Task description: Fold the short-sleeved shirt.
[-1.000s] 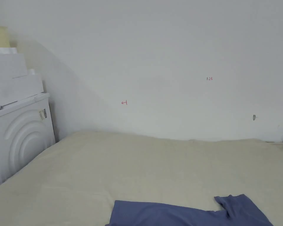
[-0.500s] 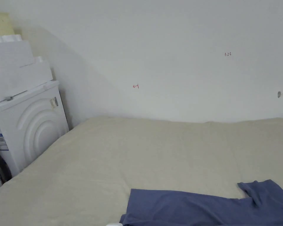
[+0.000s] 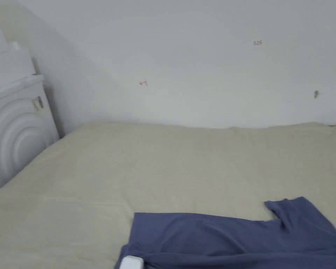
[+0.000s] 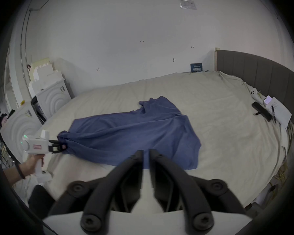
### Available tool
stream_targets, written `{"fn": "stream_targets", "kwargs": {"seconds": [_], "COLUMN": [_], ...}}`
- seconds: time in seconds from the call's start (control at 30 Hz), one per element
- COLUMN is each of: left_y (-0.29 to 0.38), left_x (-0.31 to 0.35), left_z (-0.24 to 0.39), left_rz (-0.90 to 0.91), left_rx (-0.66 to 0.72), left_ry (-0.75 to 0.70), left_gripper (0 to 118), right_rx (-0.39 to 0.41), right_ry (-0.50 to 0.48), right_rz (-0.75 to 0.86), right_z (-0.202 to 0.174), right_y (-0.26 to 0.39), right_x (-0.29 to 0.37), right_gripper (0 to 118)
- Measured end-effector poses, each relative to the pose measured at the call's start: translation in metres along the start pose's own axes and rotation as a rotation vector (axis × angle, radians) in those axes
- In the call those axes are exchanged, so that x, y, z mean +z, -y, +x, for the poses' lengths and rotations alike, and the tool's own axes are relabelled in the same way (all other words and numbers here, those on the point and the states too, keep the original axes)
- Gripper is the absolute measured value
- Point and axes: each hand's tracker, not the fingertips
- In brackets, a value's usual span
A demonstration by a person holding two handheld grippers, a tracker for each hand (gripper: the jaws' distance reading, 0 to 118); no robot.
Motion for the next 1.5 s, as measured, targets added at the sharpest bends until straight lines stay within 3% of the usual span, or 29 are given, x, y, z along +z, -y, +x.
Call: {"fn": "stream_targets", "kwargs": {"seconds": [0.03,0.07,0.13,0.17,0.3,0.37,0.4,0.43,0.5,0.53,0.57,0.6,0.67,1.0,1.2,1.33,1.43,1.47,1.5], "left_y": [0.000,-0.001,-0.001,-0.002,0.001,0.001,0.001,0.001,0.002,0.002,0.000,-0.002,-0.006,0.007,0.059,0.099,0.110,0.113,0.113], "left_x": [-0.002,-0.004,-0.005,-0.003,-0.002,-0.002,-0.002,0.000,0.001,0.001,0.002,0.004,0.016,0.099,0.150,0.160,0.153,0.152,0.149], "left_z": [-0.003,-0.009,-0.016,-0.018,-0.017,-0.018,-0.018,-0.017,-0.018,-0.019,-0.019,-0.021,-0.029,-0.077,-0.090,-0.082,-0.077,-0.078,-0.081], "left_rz": [-0.011,-0.029,-0.038,-0.033,-0.025,-0.022,-0.021,-0.019,-0.015,-0.010,-0.012,-0.015,-0.001,0.089,0.015,-0.044,-0.081,-0.071,-0.074], "left_rx": [0.021,0.068,0.126,0.112,0.115,0.124,0.124,0.126,0.131,0.134,0.148,0.160,0.203,0.303,0.298,0.251,0.239,0.257,0.286], "left_ry": [0.002,0.020,0.042,0.040,0.043,0.044,0.045,0.043,0.043,0.040,0.043,0.048,0.088,0.201,0.232,0.208,0.209,0.202,0.198], "left_gripper": [14,14,14,14,13,13,13,13,13,13,13,13,12,10,10,10,11,14,24], "right_rx": [0.017,0.015,-0.006,-0.047,-0.171,-0.180,-0.200,-0.220,-0.200,-0.181,-0.181,-0.192,-0.259,-0.276,-0.235,-0.118,-0.100,-0.092,-0.071], "right_ry": [0.052,0.085,0.148,0.161,0.200,0.238,0.238,0.229,0.273,0.244,0.224,0.198,0.150,0.060,0.028,0.055,0.077,0.074,0.081], "right_rz": [-0.014,-0.047,-0.054,-0.054,-0.150,-0.240,-0.283,-0.309,-0.256,-0.231,-0.235,-0.225,-0.198,-0.182,-0.233,-0.305,-0.330,-0.332,-0.329], "right_z": [0.005,0.012,0.028,0.040,0.072,0.085,0.088,0.089,0.082,0.079,0.079,0.079,0.084,0.085,0.074,0.063,0.061,0.060,0.059], "right_y": [0.001,0.001,0.006,0.008,0.007,0.013,0.016,0.021,0.028,0.027,0.027,0.028,0.025,-0.007,0.013,0.045,0.063,0.066,0.068], "right_x": [-0.005,-0.013,-0.033,-0.046,-0.104,-0.135,-0.145,-0.150,-0.145,-0.139,-0.136,-0.134,-0.130,-0.078,-0.029,-0.013,-0.018,-0.020,-0.022], "right_gripper": [17,42,104,110,110,107,99,69,59,46,30,6,5,5,5,5,5,5,9]}}
